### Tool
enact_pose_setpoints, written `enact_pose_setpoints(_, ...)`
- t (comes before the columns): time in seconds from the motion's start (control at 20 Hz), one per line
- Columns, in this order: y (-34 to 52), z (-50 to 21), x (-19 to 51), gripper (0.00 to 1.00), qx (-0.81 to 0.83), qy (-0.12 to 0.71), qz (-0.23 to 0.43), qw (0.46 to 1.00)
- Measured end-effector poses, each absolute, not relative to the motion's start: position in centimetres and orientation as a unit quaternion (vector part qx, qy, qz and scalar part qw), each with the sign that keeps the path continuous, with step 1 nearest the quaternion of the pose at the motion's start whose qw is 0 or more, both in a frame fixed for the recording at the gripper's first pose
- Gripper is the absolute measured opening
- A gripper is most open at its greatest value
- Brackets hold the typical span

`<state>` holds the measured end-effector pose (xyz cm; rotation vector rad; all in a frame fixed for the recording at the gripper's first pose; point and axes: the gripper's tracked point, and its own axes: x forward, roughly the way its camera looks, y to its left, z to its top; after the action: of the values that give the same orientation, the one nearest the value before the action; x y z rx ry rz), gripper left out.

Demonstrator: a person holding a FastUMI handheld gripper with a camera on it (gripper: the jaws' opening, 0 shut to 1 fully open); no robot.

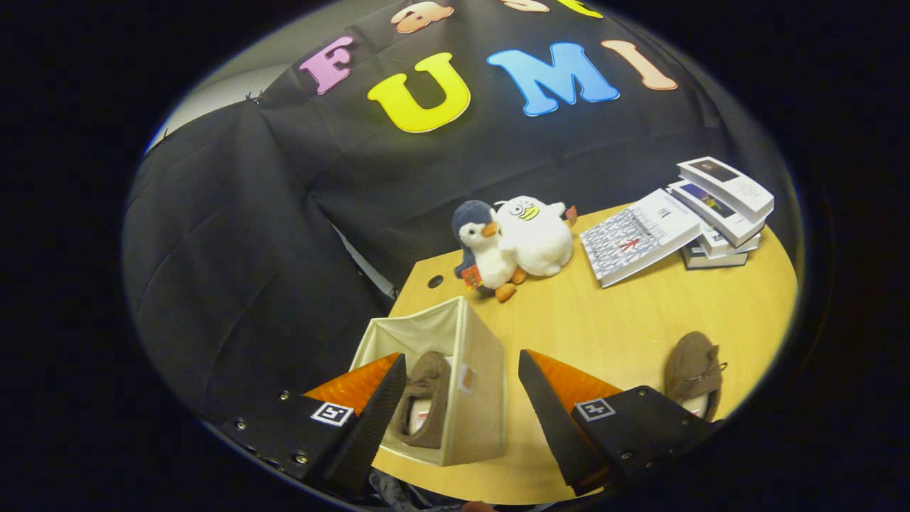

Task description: Open the storage box then place both shoes into the box .Put the left shoe in first, then the right shoe, with the right side of both shoes facing outward in a uniform manner.

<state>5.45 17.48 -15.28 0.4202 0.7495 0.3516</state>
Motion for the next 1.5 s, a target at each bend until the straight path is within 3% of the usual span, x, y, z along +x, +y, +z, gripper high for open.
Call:
enact_pose_setpoints(0.8,-1.0,-21.7,1.8,0.98,0.088,0.394,0.066,0.912)
enact_pose_setpoints(1.5,-6.4,-32.6,-2.6,0.98,0.026,0.488,0.044,0.872)
